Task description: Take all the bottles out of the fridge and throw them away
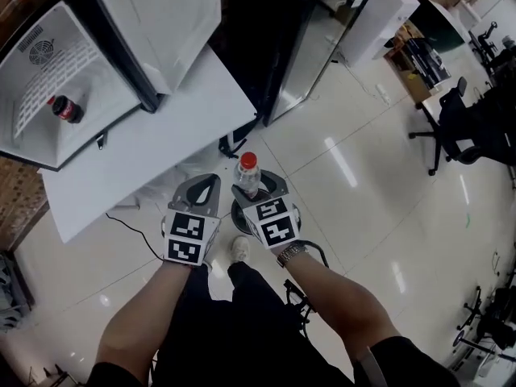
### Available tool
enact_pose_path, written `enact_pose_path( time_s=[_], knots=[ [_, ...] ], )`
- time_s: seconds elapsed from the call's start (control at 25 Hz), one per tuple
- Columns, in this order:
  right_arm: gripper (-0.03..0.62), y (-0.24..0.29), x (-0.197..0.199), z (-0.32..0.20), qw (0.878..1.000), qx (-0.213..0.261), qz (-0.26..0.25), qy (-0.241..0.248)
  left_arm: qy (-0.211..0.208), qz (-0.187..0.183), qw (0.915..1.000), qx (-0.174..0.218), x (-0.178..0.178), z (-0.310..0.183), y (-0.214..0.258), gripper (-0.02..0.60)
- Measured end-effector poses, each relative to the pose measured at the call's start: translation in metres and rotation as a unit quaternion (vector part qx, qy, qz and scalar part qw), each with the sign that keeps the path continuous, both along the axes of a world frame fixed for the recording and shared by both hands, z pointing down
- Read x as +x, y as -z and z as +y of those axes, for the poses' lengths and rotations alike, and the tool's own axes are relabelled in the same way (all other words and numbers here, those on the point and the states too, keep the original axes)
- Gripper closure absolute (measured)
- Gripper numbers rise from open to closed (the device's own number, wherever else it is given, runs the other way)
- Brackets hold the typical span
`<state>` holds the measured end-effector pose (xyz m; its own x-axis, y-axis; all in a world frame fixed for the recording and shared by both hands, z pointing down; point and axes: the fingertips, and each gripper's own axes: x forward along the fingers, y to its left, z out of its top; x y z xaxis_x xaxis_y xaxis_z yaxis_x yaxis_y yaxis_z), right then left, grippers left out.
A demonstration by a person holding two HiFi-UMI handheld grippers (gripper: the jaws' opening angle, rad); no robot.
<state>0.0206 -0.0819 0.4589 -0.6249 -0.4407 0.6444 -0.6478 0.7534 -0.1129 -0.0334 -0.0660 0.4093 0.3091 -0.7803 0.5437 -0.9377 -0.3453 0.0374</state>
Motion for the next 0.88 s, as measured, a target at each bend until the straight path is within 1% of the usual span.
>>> enact_pose_path(
  time_s=[0.2, 0.4, 0.64, 0.88],
  knots=[
    [0.324, -0.042, 0.028, 0.010, 0.998, -0.052, 0.002, -0.034, -0.041, -0.004, 0.9984, -0.040, 0.032, -0.004, -0.037, 0.578],
    [0.324, -0.090, 0.055, 0.029, 0.991, -0.106, 0.011, -0.077, -0.078, -0.006, 0.9943, -0.072, 0.055, -0.001, -0.073, 0.578],
    [0.324, -0.158, 0.071, 0.057, 0.978, -0.168, 0.019, -0.119, -0.117, -0.005, 0.9864, -0.115, 0.073, 0.014, -0.132, 0.578],
    [0.324, -0.237, 0.079, 0.077, 0.961, -0.225, 0.026, -0.156, -0.139, -0.001, 0.9775, -0.159, 0.082, 0.033, -0.208, 0.578]
  ],
)
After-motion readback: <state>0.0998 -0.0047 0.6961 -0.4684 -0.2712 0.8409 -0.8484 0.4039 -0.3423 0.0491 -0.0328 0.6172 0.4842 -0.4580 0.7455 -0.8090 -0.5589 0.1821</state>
